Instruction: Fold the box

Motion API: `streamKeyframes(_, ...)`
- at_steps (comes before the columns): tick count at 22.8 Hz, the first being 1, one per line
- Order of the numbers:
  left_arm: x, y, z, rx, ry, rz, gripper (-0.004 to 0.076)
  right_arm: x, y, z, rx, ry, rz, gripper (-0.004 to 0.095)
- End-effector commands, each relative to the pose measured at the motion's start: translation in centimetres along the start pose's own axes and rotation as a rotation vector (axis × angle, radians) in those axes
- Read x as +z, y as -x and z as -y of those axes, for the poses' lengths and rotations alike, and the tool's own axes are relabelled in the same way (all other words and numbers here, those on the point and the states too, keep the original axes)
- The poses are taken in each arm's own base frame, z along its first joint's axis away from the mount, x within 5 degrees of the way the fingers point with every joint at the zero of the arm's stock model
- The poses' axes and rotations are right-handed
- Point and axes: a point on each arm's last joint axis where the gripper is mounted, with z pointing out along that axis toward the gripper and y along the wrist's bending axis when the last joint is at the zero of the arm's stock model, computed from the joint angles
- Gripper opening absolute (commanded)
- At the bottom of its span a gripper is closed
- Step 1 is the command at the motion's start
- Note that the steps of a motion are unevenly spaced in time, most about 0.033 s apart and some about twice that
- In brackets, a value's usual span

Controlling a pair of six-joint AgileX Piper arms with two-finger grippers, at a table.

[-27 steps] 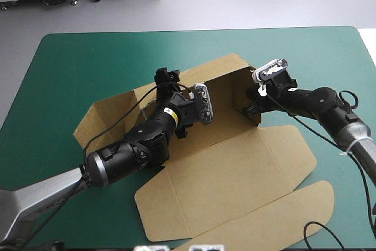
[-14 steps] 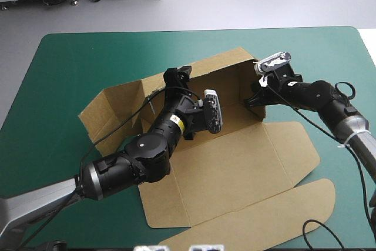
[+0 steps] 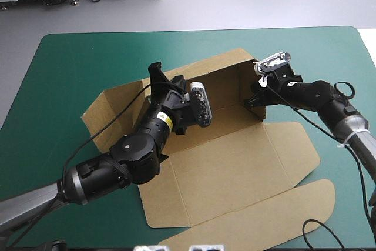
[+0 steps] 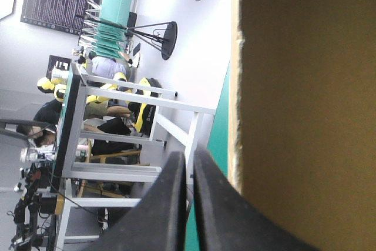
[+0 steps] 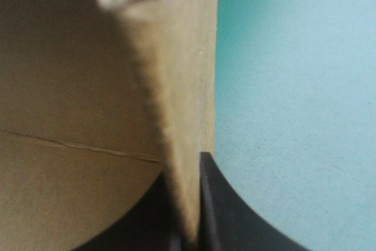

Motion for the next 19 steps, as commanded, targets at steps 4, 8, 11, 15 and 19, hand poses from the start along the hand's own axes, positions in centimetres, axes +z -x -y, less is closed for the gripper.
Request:
streamKeyframes(4,-3.6,-2.5,-6.1,-0.35,0.018,-0.017,0.0013,-2.0,2.2,-0.1,0.02,-0.011,0.096,-0.0018)
streamKeyframes(8,-3.7,-5.6,-8.3,-0.466,-0.066,-0.106,0.0014,-2.0,1.9,-0.2,0.027,0.004,0.066,-0.0018)
streamKeyframes(11,-3.5,-8.3,-9.7,-0.586,-0.1,-0.216,0.0014,-2.1,1.5,-0.4,0.028,0.011,0.024,-0.0018)
streamKeyframes(15,-3.4,-10.9,-10.9,-0.737,-0.09,-0.287,0.0014,-2.5,1.8,-0.4,0.037,0.019,-0.025,-0.0018)
streamKeyframes(19,-4.5,-14.4,-11.3,-0.828,-0.103,-0.456,0.0013,-4.4,3.6,-0.6,0.034,0.033,-0.127,-0.0018)
